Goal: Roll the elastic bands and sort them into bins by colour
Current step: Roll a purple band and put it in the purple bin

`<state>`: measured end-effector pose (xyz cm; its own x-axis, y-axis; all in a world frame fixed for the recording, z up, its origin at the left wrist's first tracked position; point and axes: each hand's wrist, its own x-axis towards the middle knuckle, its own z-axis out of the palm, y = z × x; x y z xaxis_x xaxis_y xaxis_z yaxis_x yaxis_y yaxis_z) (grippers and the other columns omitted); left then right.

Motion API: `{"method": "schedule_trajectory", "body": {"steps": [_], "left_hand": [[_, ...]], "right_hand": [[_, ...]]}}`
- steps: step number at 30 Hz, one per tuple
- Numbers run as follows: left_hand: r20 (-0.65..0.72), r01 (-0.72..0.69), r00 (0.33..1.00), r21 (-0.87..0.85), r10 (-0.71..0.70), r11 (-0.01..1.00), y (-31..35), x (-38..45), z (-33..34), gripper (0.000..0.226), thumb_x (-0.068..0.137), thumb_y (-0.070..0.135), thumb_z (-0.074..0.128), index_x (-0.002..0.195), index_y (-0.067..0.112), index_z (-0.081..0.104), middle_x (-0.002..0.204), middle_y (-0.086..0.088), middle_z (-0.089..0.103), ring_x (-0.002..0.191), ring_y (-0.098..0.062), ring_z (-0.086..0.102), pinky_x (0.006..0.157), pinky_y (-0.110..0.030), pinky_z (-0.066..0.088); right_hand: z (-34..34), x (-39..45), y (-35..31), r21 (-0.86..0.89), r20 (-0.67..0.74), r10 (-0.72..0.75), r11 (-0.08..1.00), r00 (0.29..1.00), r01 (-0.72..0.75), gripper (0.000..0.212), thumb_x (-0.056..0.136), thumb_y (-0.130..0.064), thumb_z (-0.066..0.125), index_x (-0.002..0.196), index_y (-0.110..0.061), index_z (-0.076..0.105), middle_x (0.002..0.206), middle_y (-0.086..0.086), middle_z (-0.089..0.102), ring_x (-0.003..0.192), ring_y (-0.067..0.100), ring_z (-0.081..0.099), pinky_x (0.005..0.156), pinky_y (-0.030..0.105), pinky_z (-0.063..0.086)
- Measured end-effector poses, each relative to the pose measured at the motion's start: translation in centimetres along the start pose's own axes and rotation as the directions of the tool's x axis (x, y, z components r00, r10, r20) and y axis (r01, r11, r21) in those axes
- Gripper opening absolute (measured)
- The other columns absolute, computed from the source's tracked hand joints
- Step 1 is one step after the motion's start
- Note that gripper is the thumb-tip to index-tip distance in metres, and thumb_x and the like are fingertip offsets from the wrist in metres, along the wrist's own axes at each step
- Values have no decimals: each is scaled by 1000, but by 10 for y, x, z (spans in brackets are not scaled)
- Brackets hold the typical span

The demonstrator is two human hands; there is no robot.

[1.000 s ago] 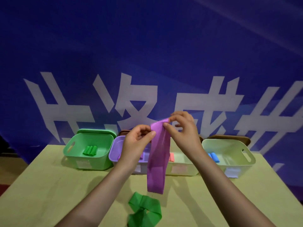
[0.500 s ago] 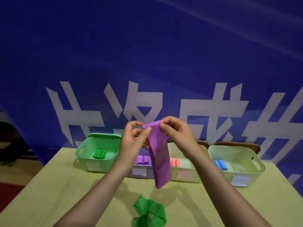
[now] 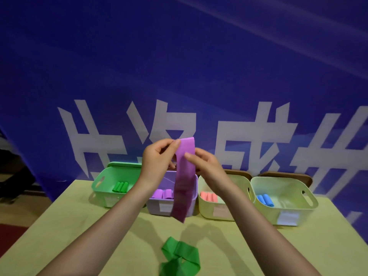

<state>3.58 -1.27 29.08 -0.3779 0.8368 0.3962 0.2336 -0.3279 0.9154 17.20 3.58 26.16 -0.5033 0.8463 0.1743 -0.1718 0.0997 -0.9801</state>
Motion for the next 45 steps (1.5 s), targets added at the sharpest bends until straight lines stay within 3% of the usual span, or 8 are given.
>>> {"method": "schedule_trajectory", "body": {"steps": [4, 6, 11, 18, 24, 35, 43, 45], "left_hand": [[-24, 44, 999, 8, -44, 999, -5, 5, 2, 17, 93, 19, 59, 82, 11, 69, 63, -2, 63, 49, -12, 53, 43, -16, 42], [-54, 116, 991, -67, -120, 991, -12, 13, 0, 15, 93, 19, 59, 82, 14, 68, 62, 3, 63, 50, -5, 56, 45, -16, 43], [-155, 344, 903, -293, -400, 892, -48, 39, -16, 17, 94, 19, 58, 103, 7, 65, 80, -5, 63, 66, -13, 57, 50, -16, 48], [-194, 430, 829, -377, -524, 820, -96, 42, -37, 12, 97, 19, 55, 89, 13, 61, 80, -2, 62, 67, -10, 57, 52, -16, 47], [-327, 341, 795, -455, -511, 823, -114, 58, -46, 13, 100, 22, 48, 94, 14, 56, 88, 0, 61, 83, -12, 61, 66, -22, 52], [-385, 241, 782, -538, -490, 808, -116, 63, -38, 13, 100, 28, 47, 97, 19, 56, 91, 2, 63, 84, -9, 62, 70, -21, 52], [-216, 305, 830, -596, -514, 743, -105, 61, -14, 14, 100, 29, 47, 97, 20, 58, 92, 0, 63, 81, -11, 61, 64, -22, 52], [-161, 318, 851, -599, -500, 735, -99, 60, -7, 17, 100, 32, 47, 103, 20, 59, 101, -4, 64, 91, -16, 63, 76, -31, 53]], "right_hand": [[1, -1, 19, -22, -13, 103, 994, 995, -104, 26, 80, -23, 71, 101, -7, 69, 87, 8, 70, 83, 26, 64, 80, 38, 52], [-2, -1, 27, 51, -1, 144, 988, 990, -143, 7, 88, -12, 65, 92, -8, 69, 74, 4, 67, 72, 22, 62, 71, 32, 52], [-16, -10, 49, 43, 18, 225, 973, 974, -226, 12, 91, -11, 59, 82, -12, 66, 58, -7, 62, 48, 4, 51, 48, 14, 39], [-31, -15, 84, 15, 49, 394, 918, 918, -396, 16, 91, -11, 60, 76, -11, 62, 61, -2, 62, 53, 9, 53, 51, 18, 42], [-51, -16, 95, -168, -37, 398, 902, 917, -399, 26, 92, -22, 63, 68, -14, 59, 48, -6, 49, 41, 5, 39, 44, 18, 31], [-69, -28, 128, -44, -33, 349, 936, 936, -350, 22, 95, -15, 55, 73, -11, 58, 59, 2, 41, 51, 11, 31, 49, 23, 22], [-82, -32, 154, -144, -136, 384, 905, 913, -401, 11, 92, -8, 60, 81, -10, 62, 64, -1, 55, 57, 10, 46, 57, 19, 40], [-87, -33, 160, -238, -124, 381, 885, 916, -401, 8, 91, -7, 60, 84, -9, 62, 68, -1, 57, 59, 9, 49, 59, 20, 41]]}}
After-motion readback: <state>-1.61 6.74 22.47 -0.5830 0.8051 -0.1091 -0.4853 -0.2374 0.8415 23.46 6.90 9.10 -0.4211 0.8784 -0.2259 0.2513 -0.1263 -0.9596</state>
